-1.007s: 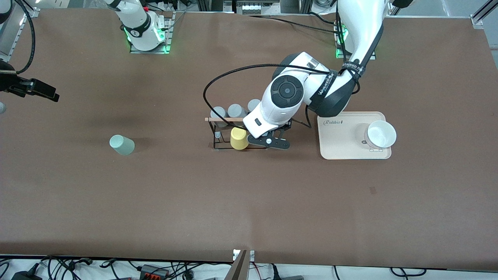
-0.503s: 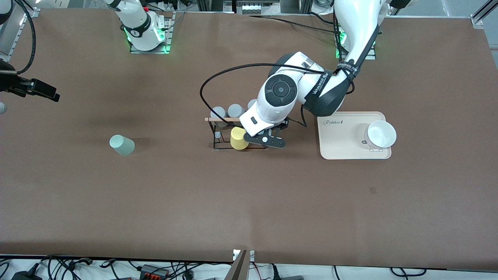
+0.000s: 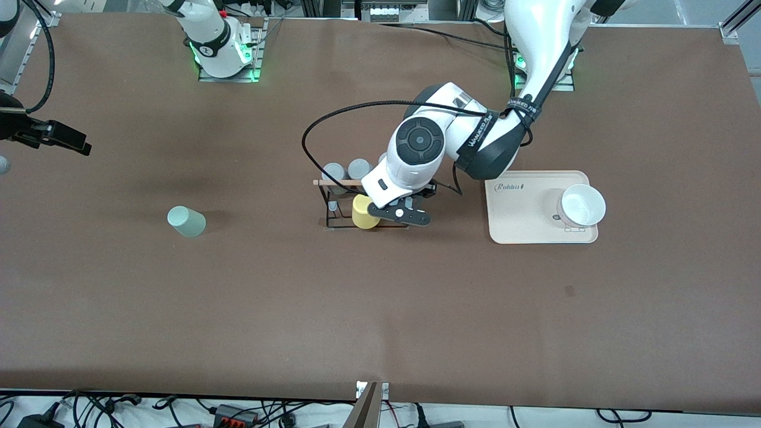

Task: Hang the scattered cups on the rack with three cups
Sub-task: 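Lower the light blue cup onto a rack peg and open the left gripper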

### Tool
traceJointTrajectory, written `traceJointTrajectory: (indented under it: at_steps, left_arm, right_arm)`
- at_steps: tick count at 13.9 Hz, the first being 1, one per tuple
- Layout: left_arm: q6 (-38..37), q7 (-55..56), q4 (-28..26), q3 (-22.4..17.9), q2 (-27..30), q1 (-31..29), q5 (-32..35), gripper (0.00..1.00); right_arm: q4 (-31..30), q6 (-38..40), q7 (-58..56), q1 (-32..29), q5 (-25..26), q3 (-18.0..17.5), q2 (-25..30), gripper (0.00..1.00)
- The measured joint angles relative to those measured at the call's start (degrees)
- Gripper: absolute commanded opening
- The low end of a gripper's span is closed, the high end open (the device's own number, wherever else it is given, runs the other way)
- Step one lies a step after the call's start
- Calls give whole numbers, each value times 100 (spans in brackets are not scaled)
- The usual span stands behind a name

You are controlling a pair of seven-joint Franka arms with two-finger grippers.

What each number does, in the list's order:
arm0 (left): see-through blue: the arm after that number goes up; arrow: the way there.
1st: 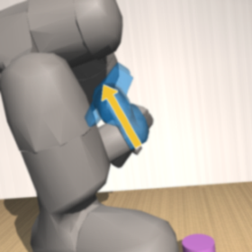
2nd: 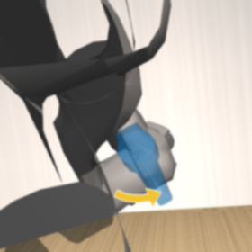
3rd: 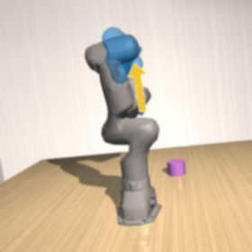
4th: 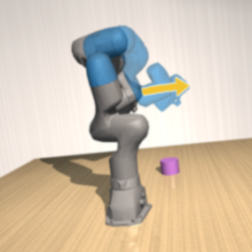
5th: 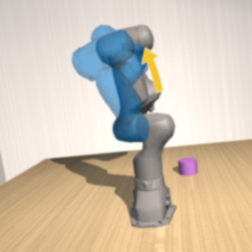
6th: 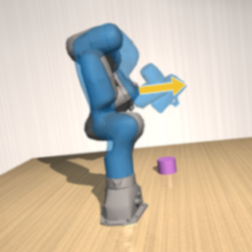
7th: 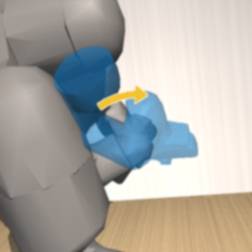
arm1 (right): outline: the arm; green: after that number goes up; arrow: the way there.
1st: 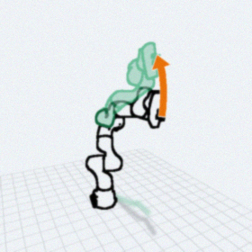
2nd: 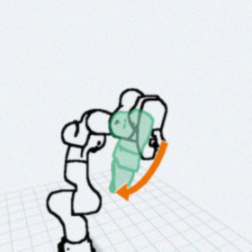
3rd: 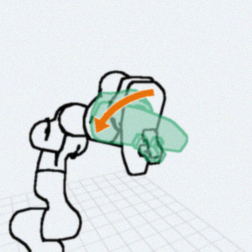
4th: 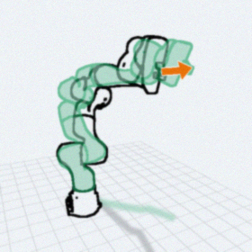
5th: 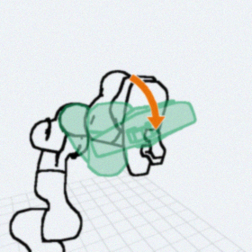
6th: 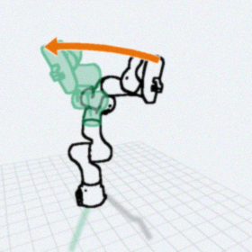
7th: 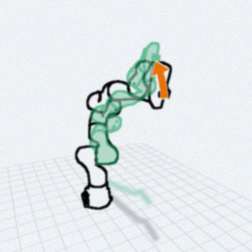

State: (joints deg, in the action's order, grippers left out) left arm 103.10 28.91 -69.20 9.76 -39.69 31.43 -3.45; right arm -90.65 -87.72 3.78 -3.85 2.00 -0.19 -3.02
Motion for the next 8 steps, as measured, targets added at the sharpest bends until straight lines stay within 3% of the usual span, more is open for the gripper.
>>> traceJointTrajectory:
  at_steps: [8]
  left_arm:
    - [281, 0, 12, -4, -309, 73, 6, 36]
  right_arm:
    - [-2, 0, 0, 0, 0, 0, 0, 100]
